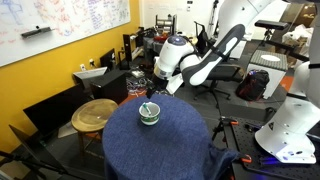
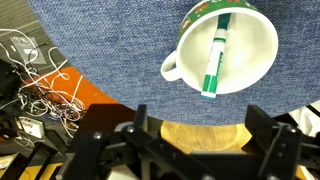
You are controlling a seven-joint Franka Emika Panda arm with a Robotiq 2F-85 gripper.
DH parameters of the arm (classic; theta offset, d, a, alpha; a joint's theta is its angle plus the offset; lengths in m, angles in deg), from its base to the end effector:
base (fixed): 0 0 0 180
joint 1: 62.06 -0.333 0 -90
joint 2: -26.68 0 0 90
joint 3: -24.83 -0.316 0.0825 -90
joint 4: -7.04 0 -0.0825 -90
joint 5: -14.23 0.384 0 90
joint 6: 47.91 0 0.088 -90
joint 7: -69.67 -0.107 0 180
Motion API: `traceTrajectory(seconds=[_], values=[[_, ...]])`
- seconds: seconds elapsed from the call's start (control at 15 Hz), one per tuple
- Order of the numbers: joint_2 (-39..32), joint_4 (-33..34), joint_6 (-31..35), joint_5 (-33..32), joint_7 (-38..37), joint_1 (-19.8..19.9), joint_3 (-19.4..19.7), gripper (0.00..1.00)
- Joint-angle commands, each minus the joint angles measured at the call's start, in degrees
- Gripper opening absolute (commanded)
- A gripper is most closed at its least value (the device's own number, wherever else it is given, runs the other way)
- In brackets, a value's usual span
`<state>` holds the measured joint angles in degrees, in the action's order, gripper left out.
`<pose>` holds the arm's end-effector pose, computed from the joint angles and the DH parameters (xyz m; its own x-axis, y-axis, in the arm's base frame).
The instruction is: Pick the marker from the cup and put it on the table
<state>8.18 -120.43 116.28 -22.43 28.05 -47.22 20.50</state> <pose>0.5663 -0.0717 0.2555 0.8835 -0.2818 0.3742 -0.3368 -0.9374 0.0892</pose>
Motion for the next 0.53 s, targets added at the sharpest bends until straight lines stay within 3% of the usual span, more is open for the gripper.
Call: traceTrajectory(seconds=[0.0,0.47], values=[[-3.27,3.4,0.97,-2.78,-4.42,-2.39,1.86,1.0],[-8.63,7.92,0.43,-2.7,-5.88,-4.62,2.39,1.0]])
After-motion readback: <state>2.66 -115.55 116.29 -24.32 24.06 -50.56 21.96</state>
